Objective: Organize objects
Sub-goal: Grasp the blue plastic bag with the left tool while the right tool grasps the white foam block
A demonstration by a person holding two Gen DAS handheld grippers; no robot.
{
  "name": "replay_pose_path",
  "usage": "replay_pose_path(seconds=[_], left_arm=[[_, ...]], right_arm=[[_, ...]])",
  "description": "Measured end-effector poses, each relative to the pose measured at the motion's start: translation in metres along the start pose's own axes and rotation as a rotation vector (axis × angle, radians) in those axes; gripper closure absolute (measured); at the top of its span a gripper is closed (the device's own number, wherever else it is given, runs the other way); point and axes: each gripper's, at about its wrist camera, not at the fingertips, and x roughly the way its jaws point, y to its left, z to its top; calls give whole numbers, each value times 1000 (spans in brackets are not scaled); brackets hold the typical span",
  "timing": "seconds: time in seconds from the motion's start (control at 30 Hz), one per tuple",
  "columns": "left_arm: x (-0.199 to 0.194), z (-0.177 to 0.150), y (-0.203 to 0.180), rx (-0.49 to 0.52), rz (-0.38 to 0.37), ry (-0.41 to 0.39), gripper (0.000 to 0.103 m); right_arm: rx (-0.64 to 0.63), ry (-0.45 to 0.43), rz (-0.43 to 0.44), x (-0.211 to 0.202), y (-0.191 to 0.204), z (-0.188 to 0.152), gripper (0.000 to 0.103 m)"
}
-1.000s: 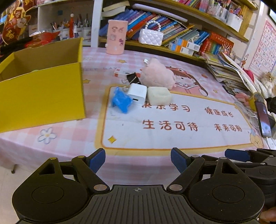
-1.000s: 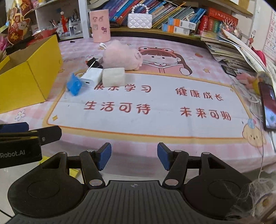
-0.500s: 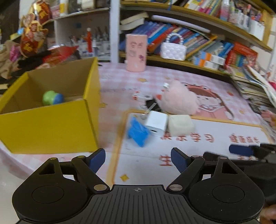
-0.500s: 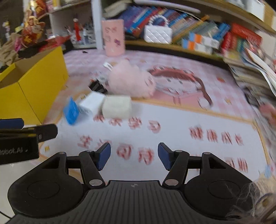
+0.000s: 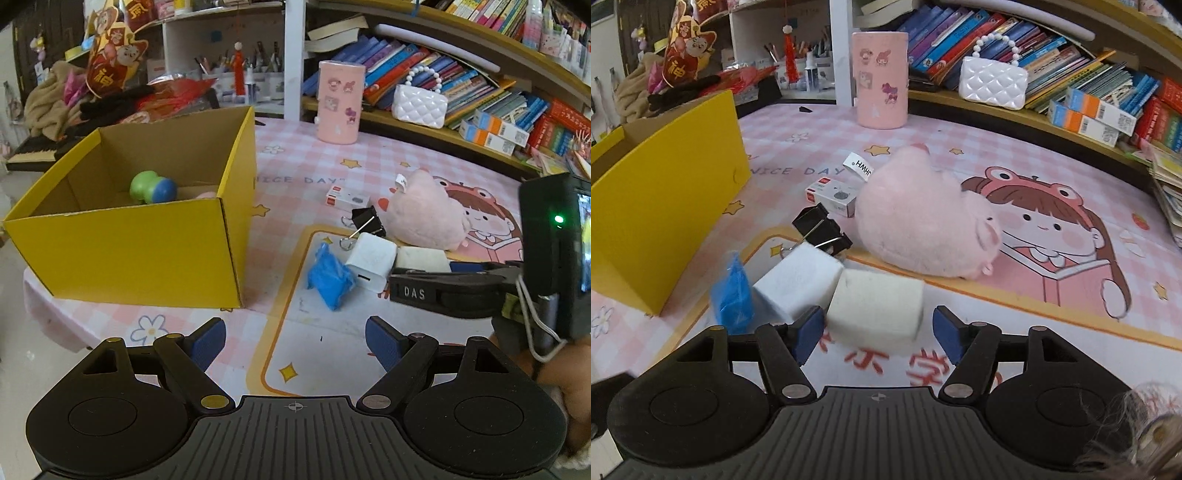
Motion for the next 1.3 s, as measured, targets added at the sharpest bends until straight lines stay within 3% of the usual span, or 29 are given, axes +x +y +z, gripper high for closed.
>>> replay_pose_path(seconds=[0.1,0.27,0.33,0.57,0.67,0.77,0.87,1.17,1.3], left_arm=[[5,4,-6,0,-4,3,19],[23,12,-26,29,-16,2,24],[37,15,-36,70,28,12,38],[79,24,-48,103,87,24,42],[90,26,-48,111,77,41,62],[91,25,-48,127,71,37,70],[82,24,-45,116,34,24,81],[39,7,-37,78,-216,4,81],[23,-1,-32,65,-284,8,81]], right_arm=[[23,-18,31,-1,-8,2,57],[71,-70,4,-26,-35,-1,60],[104,-59,-13,-34,-47,-6,60],[144,28,-36,-54,-72,-36,60],[123,18,-40,-63,-71,-44,60],[71,9,-48,-69,-65,-50,60],[50,0,-37,-78,-59,-53,60],[72,16,-48,-89,-47,-63,60],[93,26,-69,-97,-41,-65,60]])
